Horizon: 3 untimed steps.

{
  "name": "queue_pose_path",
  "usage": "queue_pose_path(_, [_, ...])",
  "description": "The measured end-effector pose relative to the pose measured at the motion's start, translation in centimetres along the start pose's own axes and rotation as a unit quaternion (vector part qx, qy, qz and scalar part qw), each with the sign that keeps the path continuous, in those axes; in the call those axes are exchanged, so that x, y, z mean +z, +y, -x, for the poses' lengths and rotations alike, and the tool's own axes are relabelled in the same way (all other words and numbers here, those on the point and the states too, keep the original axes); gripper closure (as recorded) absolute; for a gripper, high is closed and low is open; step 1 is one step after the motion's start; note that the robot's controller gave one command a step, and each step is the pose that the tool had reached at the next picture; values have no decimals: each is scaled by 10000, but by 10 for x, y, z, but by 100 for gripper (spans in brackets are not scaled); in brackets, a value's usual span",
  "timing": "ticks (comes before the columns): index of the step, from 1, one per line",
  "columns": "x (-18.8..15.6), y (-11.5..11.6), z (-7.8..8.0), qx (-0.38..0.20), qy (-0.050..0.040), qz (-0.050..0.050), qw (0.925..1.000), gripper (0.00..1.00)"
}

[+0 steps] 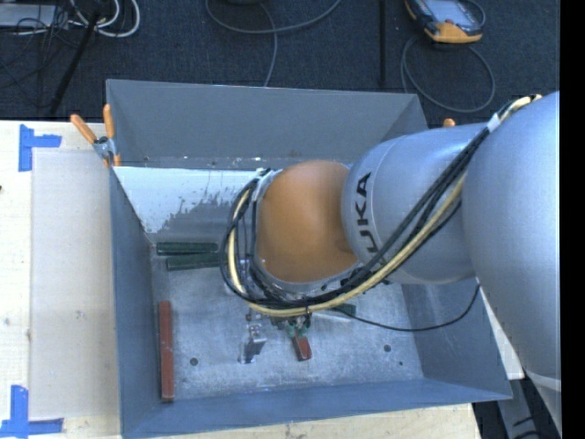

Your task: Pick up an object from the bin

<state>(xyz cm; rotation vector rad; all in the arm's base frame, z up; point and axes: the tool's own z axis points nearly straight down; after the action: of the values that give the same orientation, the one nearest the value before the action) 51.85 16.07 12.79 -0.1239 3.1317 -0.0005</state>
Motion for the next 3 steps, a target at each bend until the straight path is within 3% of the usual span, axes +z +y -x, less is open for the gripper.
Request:
queue_pose_path(1, [32,-19,42,-471,54,10,9989,0])
queue_pose_path(2, [40,-45,43,44,23,5,10000,0])
queue_pose_path(3, [51,-63,44,83,46,10,10000,0])
